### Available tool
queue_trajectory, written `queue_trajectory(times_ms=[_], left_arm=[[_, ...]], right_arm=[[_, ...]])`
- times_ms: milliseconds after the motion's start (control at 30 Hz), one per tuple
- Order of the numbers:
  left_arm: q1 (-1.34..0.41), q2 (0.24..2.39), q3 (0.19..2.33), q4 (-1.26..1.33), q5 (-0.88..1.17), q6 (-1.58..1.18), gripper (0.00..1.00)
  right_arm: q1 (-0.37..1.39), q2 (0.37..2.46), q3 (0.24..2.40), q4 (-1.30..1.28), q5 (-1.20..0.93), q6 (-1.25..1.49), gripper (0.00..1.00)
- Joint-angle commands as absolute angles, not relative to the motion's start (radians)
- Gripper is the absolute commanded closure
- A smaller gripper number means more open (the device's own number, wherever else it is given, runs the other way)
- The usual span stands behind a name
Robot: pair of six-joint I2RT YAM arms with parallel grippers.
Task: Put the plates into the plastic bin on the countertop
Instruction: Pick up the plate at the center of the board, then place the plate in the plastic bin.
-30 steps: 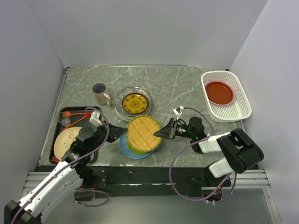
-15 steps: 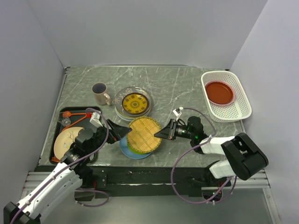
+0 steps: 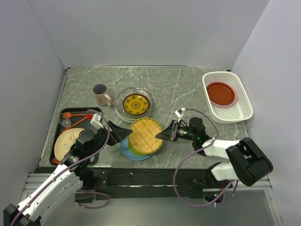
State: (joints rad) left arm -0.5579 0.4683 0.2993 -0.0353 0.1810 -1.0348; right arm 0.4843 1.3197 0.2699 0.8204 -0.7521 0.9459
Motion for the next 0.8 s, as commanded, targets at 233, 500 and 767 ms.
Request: queue_trajectory(times_ms=[233, 500, 767], left_arm=[[-0.561, 0.530, 0.357, -0.019, 0.155, -0.974, 0.01], [-0.561, 0.692, 0.367, 0.150, 0.213, -0.953, 0.01], [-0.560, 0.752, 0.368, 0.215, 0.250, -0.950, 0.01]], right_arm=[[0.482, 1.158, 0.365, 0.596, -0.689, 0.844, 1.00], [0.446, 1.010, 0.359, 0.373, -0.554, 0.819, 1.00], [0.296, 0.882, 0.342, 0.196, -0.558, 0.776, 1.00]])
